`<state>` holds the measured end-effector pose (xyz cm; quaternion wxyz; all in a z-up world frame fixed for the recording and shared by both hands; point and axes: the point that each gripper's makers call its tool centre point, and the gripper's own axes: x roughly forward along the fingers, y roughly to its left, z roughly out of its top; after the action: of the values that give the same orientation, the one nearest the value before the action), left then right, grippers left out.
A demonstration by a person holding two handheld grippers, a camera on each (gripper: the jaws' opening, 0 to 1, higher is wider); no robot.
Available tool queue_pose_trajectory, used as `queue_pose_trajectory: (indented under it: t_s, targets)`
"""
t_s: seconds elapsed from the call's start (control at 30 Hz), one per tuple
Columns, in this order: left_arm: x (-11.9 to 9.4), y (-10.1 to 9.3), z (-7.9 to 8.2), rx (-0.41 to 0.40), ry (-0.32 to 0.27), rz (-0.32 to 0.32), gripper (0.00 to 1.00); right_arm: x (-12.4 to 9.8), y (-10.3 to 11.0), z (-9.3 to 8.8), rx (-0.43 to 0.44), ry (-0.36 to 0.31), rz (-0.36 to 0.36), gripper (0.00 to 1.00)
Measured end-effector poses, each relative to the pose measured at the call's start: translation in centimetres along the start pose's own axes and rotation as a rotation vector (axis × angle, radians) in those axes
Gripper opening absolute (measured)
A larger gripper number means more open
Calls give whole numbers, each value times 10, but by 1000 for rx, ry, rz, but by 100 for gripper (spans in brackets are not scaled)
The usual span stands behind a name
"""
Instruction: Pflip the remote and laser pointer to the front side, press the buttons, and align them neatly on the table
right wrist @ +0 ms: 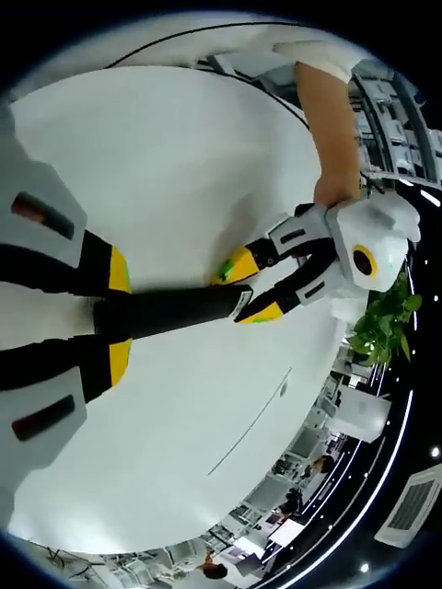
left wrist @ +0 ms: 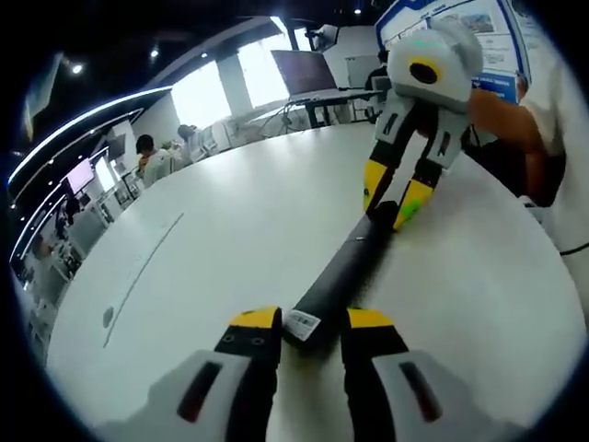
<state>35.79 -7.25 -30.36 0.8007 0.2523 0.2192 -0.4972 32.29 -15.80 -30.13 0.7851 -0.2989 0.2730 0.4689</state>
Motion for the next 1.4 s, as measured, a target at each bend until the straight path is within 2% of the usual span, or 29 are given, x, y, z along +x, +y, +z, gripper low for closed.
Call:
queue_pose_trajectory:
  t_s: [0.07,0.23,0.33,0.47,0.53,0.67,0.77,0.83,0.87,0.93,1.0,1.1,1.13,1.17,1.2,1.33,1.4]
  targets:
    - [-1,2,-1,-7,2,12,26,3,-6,2,5,15,1,18]
    - [-1,4,-4,-14,5,31,26,2,-5,2,37,29,17,18]
    - [-2,7,-3,-69,-8,34,26,2,-7,2,70,36,39,18]
    - [-1,12,-2,-151,-15,25,26,3,-9,2,-29,102,28,17]
    - [-1,13,-2,-182,-17,22,26,6,-9,-1,-121,149,9,17]
    - [-1,14,-2,-224,-31,29,26,13,-14,-4,-144,205,20,15]
    - [-1,15,-8,-203,-6,47,23,13,-14,-6,-180,280,80,14]
    - [0,14,-13,-148,29,58,22,15,-15,-7,-173,314,110,14]
    - [2,12,-9,-165,7,63,22,15,-15,-8,-167,331,123,14]
    - [3,11,-10,-157,19,63,22,17,-16,-10,-196,387,152,14]
    - [3,11,-11,-170,17,66,23,19,-16,-12,-184,454,180,14]
    - [1,11,-13,-262,15,70,23,20,-16,-13,-155,542,224,14]
    - [1,11,-14,-278,17,73,23,20,-16,-13,-159,551,236,14]
    - [-1,11,-15,-333,27,76,23,22,-19,-13,-147,589,282,14]
    - [-1,13,-14,-330,19,79,23,24,-21,-12,-155,600,314,14]
    - [-1,11,-14,-316,18,93,23,28,-26,-11,-132,623,347,13]
    - [-2,13,-13,-373,-8,119,23,22,-20,-15,-103,649,339,13]
